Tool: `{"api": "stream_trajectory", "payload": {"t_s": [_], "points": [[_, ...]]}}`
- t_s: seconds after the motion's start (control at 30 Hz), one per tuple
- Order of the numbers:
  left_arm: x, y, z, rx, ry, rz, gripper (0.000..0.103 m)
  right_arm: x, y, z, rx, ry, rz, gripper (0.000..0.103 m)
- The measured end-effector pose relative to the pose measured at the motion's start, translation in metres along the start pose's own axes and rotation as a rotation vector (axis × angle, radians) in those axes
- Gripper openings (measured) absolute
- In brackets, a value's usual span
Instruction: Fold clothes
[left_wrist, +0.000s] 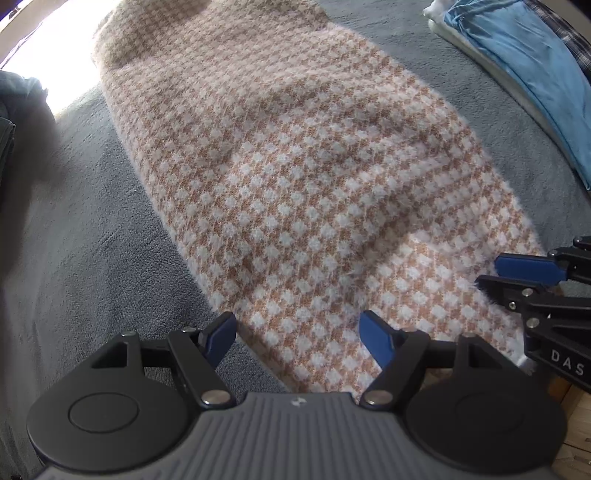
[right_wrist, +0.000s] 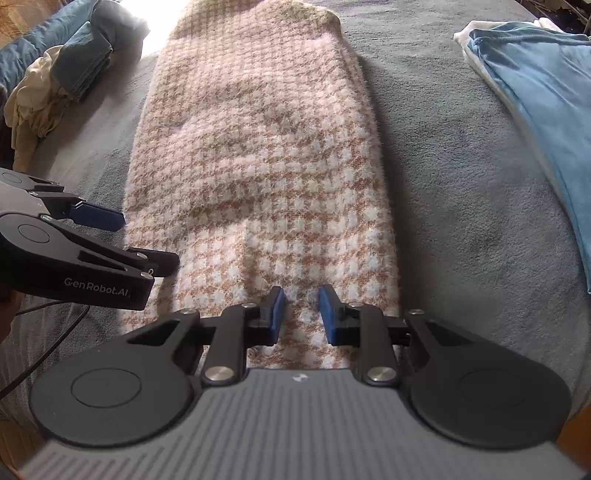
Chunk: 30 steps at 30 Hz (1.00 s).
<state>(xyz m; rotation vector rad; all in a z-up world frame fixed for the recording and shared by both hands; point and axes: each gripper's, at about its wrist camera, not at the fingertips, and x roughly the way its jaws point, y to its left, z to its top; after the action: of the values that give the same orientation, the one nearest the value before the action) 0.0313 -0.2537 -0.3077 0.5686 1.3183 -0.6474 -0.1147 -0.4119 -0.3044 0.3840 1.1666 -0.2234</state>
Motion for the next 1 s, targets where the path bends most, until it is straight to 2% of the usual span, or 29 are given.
{"api": "stream_trajectory", "payload": {"t_s": [0.6, 1.0], "points": [[-0.003, 0.003, -0.008, -0.01, -0.002, 0.053, 0.075, 0.001, 0.0, -0.001, -0.009, -0.008, 0.022, 0.021], [-0.002, 0.014, -0.009, -0.025, 0.015, 0.046, 0.076, 0.002, 0.001, 0.001, -0.015, 0.007, 0.032, 0.021]]}}
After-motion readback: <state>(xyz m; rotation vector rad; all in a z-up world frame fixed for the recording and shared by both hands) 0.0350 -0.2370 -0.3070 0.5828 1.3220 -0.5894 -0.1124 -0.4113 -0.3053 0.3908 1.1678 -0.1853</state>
